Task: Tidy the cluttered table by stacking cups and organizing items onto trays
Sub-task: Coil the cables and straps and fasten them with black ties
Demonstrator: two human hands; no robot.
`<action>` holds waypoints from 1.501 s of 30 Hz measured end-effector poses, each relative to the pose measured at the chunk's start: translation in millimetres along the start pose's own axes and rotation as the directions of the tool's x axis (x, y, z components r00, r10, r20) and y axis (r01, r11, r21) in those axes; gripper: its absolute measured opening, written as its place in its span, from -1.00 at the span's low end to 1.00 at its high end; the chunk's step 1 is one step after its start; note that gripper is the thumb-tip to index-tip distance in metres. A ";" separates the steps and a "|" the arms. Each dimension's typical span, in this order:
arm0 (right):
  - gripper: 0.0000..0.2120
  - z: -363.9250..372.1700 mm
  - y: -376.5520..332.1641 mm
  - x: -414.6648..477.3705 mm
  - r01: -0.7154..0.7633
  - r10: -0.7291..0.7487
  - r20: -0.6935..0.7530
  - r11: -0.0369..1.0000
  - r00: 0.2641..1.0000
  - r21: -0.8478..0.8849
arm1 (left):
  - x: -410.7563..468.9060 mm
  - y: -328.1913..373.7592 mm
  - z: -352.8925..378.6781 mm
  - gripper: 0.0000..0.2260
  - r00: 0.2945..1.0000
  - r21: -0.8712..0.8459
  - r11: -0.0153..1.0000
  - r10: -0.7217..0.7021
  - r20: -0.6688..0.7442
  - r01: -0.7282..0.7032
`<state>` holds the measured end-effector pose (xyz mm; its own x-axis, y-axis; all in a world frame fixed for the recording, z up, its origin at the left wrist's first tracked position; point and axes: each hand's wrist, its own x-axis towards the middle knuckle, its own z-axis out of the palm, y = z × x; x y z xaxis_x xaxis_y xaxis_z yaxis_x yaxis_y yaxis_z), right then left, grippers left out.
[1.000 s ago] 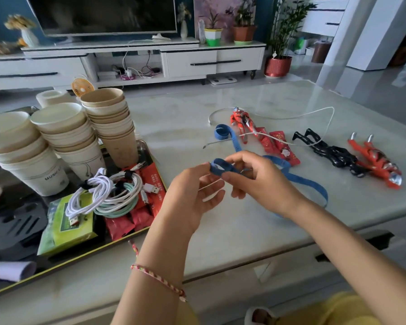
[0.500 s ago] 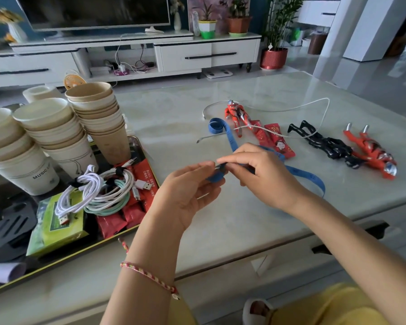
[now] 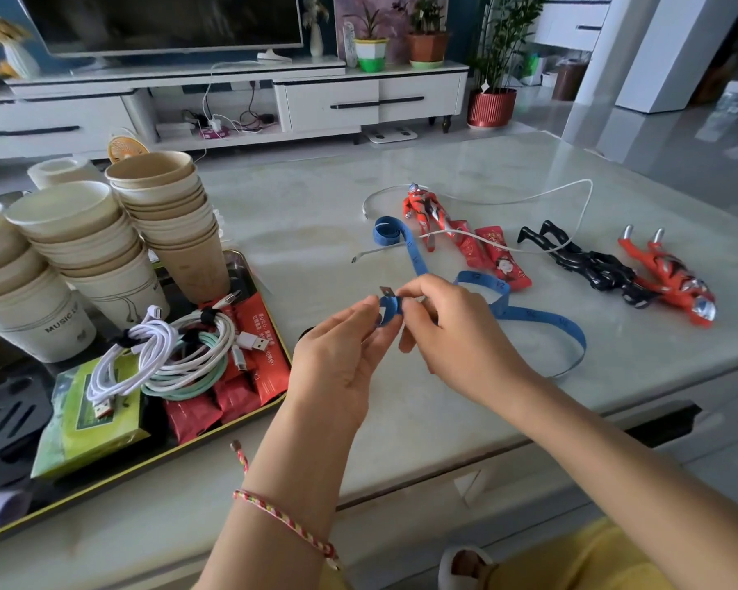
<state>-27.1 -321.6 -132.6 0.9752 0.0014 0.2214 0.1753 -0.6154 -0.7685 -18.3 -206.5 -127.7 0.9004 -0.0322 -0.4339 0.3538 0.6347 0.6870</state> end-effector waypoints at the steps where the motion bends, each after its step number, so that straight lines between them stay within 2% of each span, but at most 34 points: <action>1: -0.84 2.2 -1.7 -0.8 0.019 -0.019 0.000 1.000 1.000 0.016 | 0.1 -0.2 0.4 -0.90 1.000 -0.009 1.000 0.011 -0.012 -0.012; 4: -0.83 10.6 -2.8 -3.9 0.046 -0.046 -0.002 0.998 0.999 0.049 | 1.4 0.0 -1.1 -0.93 0.999 0.028 1.000 0.014 -0.046 -0.013; 8: -0.86 12.2 2.3 -1.2 -0.030 0.030 0.000 0.993 1.000 0.116 | 0.9 -1.0 -3.2 -0.94 0.995 0.156 0.988 -0.006 -0.096 0.021; 10: -0.90 8.5 5.6 0.8 -0.041 0.041 0.005 0.995 0.999 0.086 | -0.1 -1.9 -2.0 -0.91 0.994 0.162 0.986 -0.026 -0.102 0.043; 12: -0.95 4.2 7.7 2.0 -0.018 0.018 -0.010 1.000 1.000 0.016 | -0.9 -2.3 -0.8 -0.90 0.998 0.153 0.988 -0.017 -0.067 0.027; 16: -0.97 -6.6 7.7 1.6 0.143 -0.148 -0.025 0.977 0.989 -0.160 | -1.0 -5.5 -3.0 -0.80 0.993 0.365 0.925 0.071 0.096 -0.101; 18: -0.96 -11.2 7.3 1.4 0.237 -0.239 0.018 0.949 0.971 -0.210 | -0.7 -4.1 -4.4 -0.82 0.991 0.424 0.897 0.087 0.104 -0.124; 21: -0.96 -14.0 8.4 0.9 0.296 -0.292 0.051 0.925 0.955 -0.238 | -2.2 -0.1 -5.8 -0.92 0.991 0.440 0.893 0.045 0.129 -0.098; 26: -0.94 -16.1 11.7 -0.5 0.319 -0.318 0.043 0.917 0.947 -0.239 | -3.8 -2.4 -5.6 -0.92 0.979 0.510 0.848 0.043 0.201 -0.142; 28: -0.93 -16.5 11.9 -1.3 0.323 -0.324 0.035 0.919 0.945 -0.227 | -4.7 -3.7 -4.3 -0.92 0.977 0.505 0.850 0.049 0.209 -0.150; 31: -0.91 -17.5 10.3 -1.8 0.319 -0.313 0.063 0.930 0.948 -0.183 | -4.1 -2.7 -3.3 -0.81 0.982 0.458 0.879 0.055 0.181 -0.133; 38: -0.79 -19.2 10.8 -8.5 0.265 -0.245 0.190 0.960 0.951 -0.087 | -1.6 2.4 -6.3 -0.88 0.988 0.431 0.900 0.007 0.153 -0.073; 41: -0.76 -12.0 13.9 -12.6 0.260 -0.238 0.149 0.953 0.960 -0.154 | -2.2 2.5 -6.4 -0.88 0.990 0.401 0.916 -0.058 0.129 0.002; 45: -0.81 -7.2 14.2 -14.1 0.238 -0.240 0.015 0.951 0.971 -0.197 | -1.8 5.4 -6.4 -0.88 0.979 0.380 0.919 -0.161 0.127 0.102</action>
<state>-39.4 -336.1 -142.3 0.9068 0.1609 0.3897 0.3721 -0.7400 -0.5603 -19.6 -198.0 -126.9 0.8566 -0.2314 -0.4611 0.5130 0.2869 0.8090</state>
